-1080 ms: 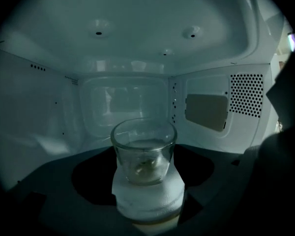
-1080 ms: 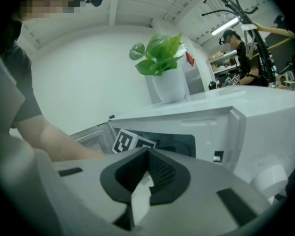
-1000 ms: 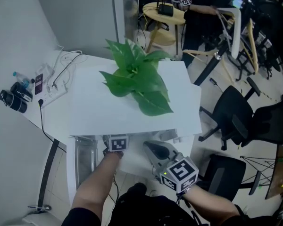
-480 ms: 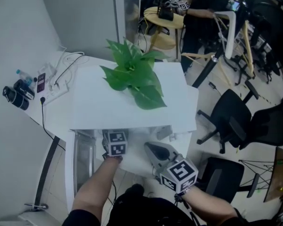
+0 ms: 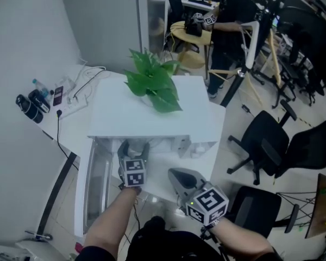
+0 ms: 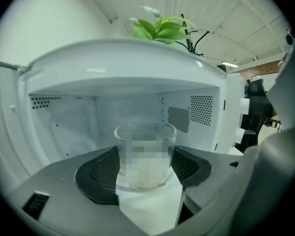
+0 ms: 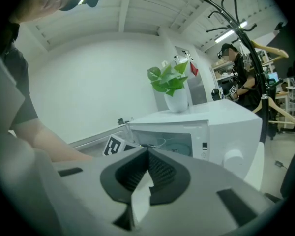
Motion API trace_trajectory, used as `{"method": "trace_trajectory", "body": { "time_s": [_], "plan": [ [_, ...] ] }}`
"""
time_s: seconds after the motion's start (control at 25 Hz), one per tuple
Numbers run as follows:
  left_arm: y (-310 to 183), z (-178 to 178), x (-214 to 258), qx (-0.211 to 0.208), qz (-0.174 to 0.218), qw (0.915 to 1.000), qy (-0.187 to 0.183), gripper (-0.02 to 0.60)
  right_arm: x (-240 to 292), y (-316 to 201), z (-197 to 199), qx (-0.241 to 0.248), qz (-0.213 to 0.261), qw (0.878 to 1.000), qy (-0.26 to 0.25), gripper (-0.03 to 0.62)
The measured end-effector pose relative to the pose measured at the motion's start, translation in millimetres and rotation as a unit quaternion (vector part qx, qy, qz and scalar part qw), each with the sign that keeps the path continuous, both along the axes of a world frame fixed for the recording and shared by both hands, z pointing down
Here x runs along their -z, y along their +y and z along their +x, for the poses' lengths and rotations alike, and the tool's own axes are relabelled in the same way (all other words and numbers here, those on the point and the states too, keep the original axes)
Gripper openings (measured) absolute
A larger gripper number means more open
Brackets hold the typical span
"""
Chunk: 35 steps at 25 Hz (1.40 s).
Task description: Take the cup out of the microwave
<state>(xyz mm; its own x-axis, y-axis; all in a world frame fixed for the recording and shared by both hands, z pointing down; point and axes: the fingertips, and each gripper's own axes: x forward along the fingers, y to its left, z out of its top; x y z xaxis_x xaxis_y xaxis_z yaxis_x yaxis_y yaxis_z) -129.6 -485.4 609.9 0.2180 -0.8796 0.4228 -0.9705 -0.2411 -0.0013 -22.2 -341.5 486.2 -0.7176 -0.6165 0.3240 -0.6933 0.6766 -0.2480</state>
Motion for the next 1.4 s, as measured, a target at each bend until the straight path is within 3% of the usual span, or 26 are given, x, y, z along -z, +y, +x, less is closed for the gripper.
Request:
{"method": "trace_trajectory", "body": {
  "time_s": [0.84,1.4],
  "plan": [
    [167,43,100,-0.004,0.058,0.9981,0.02,0.321,48,123,62,-0.01,0.049,0.998,-0.028,0.003],
    [247,50,141,-0.011,0.068,0.9974,0.019,0.321,59,162,62,0.009,0.045,0.998,-0.042,0.003]
  ]
}}
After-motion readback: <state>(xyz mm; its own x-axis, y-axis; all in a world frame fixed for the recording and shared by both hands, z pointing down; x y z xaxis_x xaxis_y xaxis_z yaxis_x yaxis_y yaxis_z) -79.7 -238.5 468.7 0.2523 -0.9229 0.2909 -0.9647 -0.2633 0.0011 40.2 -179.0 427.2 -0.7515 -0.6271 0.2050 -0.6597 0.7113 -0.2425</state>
